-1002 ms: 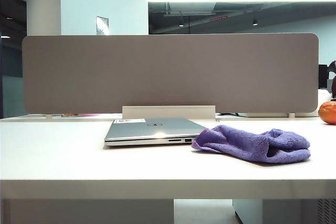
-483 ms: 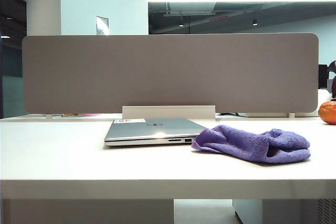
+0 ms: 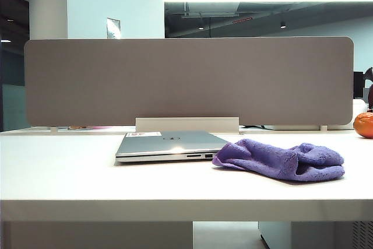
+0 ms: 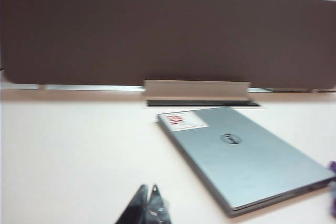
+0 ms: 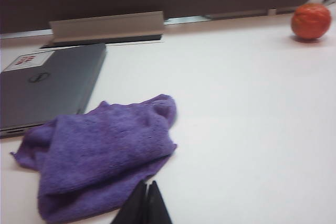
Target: Pick up the purple rag and put it over the laptop.
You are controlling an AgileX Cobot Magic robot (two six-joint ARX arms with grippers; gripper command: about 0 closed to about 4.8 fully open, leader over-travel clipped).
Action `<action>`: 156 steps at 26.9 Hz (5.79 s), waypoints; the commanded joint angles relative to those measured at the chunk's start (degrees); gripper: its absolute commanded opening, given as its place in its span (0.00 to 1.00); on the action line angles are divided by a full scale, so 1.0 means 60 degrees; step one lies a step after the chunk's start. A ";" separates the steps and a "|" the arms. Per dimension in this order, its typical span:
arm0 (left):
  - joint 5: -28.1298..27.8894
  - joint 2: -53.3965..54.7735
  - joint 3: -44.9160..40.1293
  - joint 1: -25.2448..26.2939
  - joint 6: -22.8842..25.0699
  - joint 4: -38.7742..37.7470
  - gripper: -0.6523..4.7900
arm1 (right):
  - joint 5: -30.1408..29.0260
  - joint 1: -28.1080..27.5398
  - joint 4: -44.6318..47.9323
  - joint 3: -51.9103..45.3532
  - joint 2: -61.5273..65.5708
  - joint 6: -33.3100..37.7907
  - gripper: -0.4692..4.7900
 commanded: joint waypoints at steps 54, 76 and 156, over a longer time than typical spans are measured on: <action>-0.0401 1.3835 0.7581 -0.6382 -0.0062 0.2244 0.11 | -0.1854 0.0011 -0.0546 -0.0029 -0.0004 0.0583 0.13; -0.0903 1.7558 0.9806 -0.7901 -0.0219 0.2033 0.13 | -0.1865 0.0011 -0.0546 -0.0029 -0.0004 0.0550 0.13; -0.2809 1.8331 1.1114 -0.4849 0.1107 0.3690 0.11 | -0.5129 0.0015 -0.0040 -0.0029 -0.0011 0.0841 0.13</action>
